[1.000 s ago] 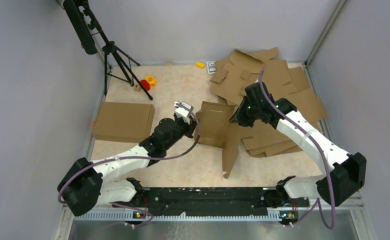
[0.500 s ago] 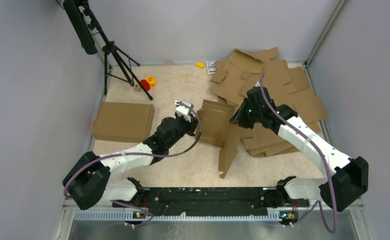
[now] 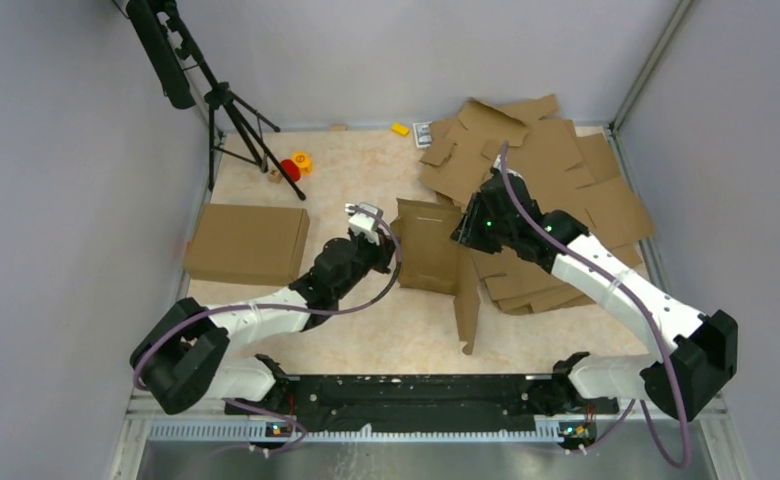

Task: Fold the paper box
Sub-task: Fold the paper box at the center of the board.

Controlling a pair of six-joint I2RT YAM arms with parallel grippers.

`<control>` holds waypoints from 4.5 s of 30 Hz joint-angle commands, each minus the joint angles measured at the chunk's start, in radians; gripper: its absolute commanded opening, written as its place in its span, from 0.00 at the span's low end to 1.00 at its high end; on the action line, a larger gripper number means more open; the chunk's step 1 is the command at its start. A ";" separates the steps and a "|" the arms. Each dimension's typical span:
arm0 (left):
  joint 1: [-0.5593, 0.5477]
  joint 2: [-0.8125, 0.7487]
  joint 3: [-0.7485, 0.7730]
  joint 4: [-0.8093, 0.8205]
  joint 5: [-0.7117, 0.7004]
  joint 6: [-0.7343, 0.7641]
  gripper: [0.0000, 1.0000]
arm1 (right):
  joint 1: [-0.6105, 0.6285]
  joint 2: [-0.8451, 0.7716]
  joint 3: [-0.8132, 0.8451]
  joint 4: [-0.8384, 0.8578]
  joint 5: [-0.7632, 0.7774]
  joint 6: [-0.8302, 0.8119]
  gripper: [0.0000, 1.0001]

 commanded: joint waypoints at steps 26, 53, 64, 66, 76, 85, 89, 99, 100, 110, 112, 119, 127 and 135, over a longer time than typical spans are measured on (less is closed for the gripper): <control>-0.063 -0.027 -0.022 -0.036 -0.017 0.039 0.00 | -0.127 -0.339 -0.354 0.558 -0.243 0.207 0.94; -0.163 -0.066 0.039 -0.169 -0.296 0.034 0.00 | -0.125 -0.466 -0.583 0.582 -0.012 0.649 0.96; -0.192 -0.050 0.168 -0.307 -0.429 -0.035 0.00 | -0.072 -0.402 -0.572 0.711 0.094 0.726 0.89; -0.192 -0.048 0.177 -0.312 -0.439 -0.038 0.00 | -0.071 -0.410 -0.555 0.682 0.126 0.686 0.89; -0.191 -0.095 0.111 -0.301 -0.434 -0.060 0.00 | -0.108 -0.636 -0.520 0.292 0.185 0.363 0.85; -0.213 -0.104 0.067 -0.277 -0.451 -0.075 0.00 | -0.108 -0.722 -0.572 0.136 0.069 0.270 0.52; -0.225 -0.110 0.071 -0.290 -0.465 -0.075 0.00 | -0.107 -0.716 -0.571 0.127 -0.014 0.178 0.36; -0.252 -0.100 0.091 -0.312 -0.490 -0.088 0.00 | -0.091 -0.603 -0.635 0.328 -0.251 0.145 0.08; -0.256 -0.095 0.096 -0.315 -0.493 -0.089 0.00 | -0.077 -0.587 -0.630 0.351 -0.244 0.148 0.08; -0.275 -0.088 0.120 -0.343 -0.503 -0.106 0.00 | -0.001 -0.381 -0.552 0.526 -0.229 0.134 0.08; -0.277 -0.089 0.126 -0.358 -0.506 -0.112 0.00 | 0.000 -0.356 -0.544 0.536 -0.228 0.125 0.10; -0.277 -0.092 0.134 -0.399 -0.563 -0.117 0.01 | -0.007 -0.458 -0.425 0.232 -0.004 -0.050 0.40; -0.277 -0.096 0.128 -0.404 -0.566 -0.116 0.01 | -0.009 -0.719 -0.470 0.073 -0.198 -0.195 0.66; -0.277 -0.103 0.125 -0.412 -0.571 -0.119 0.01 | -0.010 -0.878 -0.586 0.234 -0.551 -0.148 0.78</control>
